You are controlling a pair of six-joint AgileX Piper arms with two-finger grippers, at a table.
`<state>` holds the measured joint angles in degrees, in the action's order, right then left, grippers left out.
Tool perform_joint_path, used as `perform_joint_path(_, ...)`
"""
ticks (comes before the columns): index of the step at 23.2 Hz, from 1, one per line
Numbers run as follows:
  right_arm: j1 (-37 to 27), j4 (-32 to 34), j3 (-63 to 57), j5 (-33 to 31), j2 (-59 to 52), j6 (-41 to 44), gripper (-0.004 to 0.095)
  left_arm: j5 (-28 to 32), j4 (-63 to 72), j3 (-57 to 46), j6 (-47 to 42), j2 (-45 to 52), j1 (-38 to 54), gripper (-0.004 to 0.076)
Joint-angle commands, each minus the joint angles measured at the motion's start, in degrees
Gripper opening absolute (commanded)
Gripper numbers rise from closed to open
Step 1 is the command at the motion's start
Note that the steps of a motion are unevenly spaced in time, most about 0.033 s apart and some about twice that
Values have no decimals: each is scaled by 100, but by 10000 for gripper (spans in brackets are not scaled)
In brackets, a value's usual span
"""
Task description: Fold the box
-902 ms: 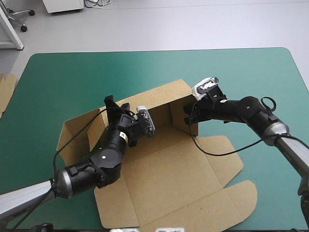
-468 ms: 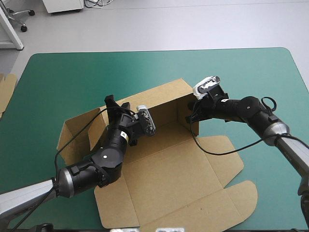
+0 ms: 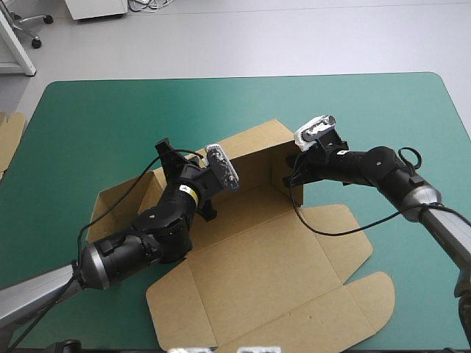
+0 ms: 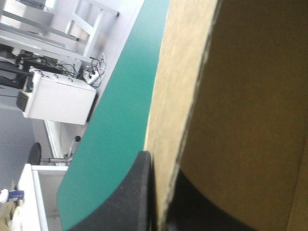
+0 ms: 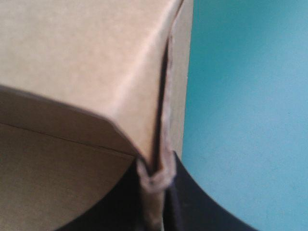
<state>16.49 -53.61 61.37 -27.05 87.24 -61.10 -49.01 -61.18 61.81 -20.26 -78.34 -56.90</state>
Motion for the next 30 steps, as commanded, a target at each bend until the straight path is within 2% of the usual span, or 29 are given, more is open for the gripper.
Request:
perform_joint_path(1,-5,-249,132,-15,-201,-4,-14,331,926,583,294,165,-69,-14)
perform_joint_path(7,-5,-151,132,64,-201,61,-14,111,1750,1056,634,165,-69,-15)
perform_joint_path(12,-5,-207,132,106,-201,86,-14,151,1606,768,946,116,-69,1)
perform_joint_path(14,-5,-207,132,134,-201,86,-14,180,1548,520,1114,107,-69,104)
perform_joint_path(15,-5,-218,132,134,-201,86,-14,144,1551,474,1193,107,-69,231)
perform_joint_path(16,-5,-218,132,134,-201,99,-14,144,1563,474,1193,107,-69,305)
perform_joint_path(17,-5,-218,132,150,-201,99,-14,166,1573,474,1193,146,-137,450)
perform_joint_path(19,-5,-218,132,186,-201,99,-14,108,1605,474,1079,161,-258,548)
perform_joint_path(22,-5,-180,132,211,-201,99,-14,67,1694,541,1064,170,-563,539)
perform_joint_path(25,-5,-167,132,201,-201,163,-14,-35,1710,1044,894,170,-637,510)
perform_joint_path(30,-5,-145,132,168,-201,212,-14,-281,1647,1931,865,170,112,362)
